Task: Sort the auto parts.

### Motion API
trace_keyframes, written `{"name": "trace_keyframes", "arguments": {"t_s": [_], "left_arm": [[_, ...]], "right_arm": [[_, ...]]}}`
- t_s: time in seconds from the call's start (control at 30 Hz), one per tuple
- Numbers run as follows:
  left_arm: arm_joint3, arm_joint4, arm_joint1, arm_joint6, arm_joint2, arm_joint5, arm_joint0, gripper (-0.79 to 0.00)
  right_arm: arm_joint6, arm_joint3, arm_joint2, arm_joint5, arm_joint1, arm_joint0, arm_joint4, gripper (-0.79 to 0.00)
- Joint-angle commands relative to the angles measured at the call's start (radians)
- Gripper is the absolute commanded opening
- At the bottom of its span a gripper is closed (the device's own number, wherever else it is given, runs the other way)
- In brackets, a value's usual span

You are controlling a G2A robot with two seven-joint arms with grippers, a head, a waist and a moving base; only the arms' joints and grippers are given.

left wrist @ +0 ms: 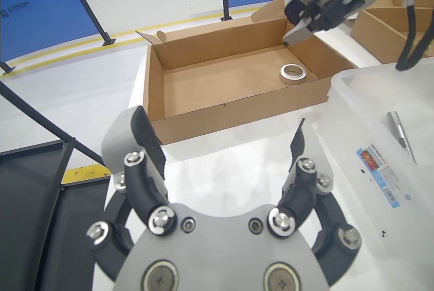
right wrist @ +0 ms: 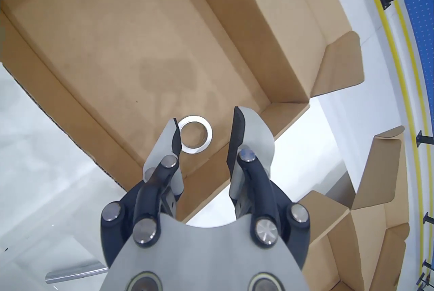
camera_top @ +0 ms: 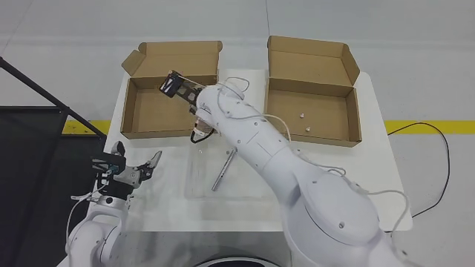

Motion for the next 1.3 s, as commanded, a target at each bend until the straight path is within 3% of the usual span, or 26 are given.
{"name": "trace_keyframes", "arguments": {"t_s": [0.0, 0.27, 0.6, 0.8, 1.03, 1.27], "left_arm": [[-0.004, 0.007, 0.000, -0.003, -0.004, -0.005, -0.003, 0.000], [-0.024, 0.004, 0.003, -0.013, -0.056, -0.036, -0.011, 0.000], [-0.129, 0.064, 0.019, -0.085, -0.088, -0.230, -0.038, 0.000], [-0.151, 0.034, 0.023, -0.205, -0.056, -0.308, -0.107, 0.000], [-0.137, 0.064, 0.024, -0.269, 0.000, -0.313, -0.167, 0.000], [-0.150, 0.070, 0.025, -0.322, 0.057, -0.366, -0.197, 0.000]], "right_arm": [[-0.032, 0.000, 0.011, -0.018, 0.003, 0.017, 0.008, -0.354], [-0.188, 0.009, 0.046, -0.127, 0.024, 0.061, 0.007, -0.286], [-0.510, 0.028, 0.071, -0.213, 0.089, 0.073, -0.057, -0.228], [-0.720, 0.049, 0.091, -0.246, 0.142, 0.061, -0.087, -0.209], [-0.964, 0.068, 0.107, -0.338, 0.211, 0.033, -0.127, -0.237], [-1.140, 0.036, 0.106, -0.380, 0.281, 0.016, -0.207, -0.157]]}}
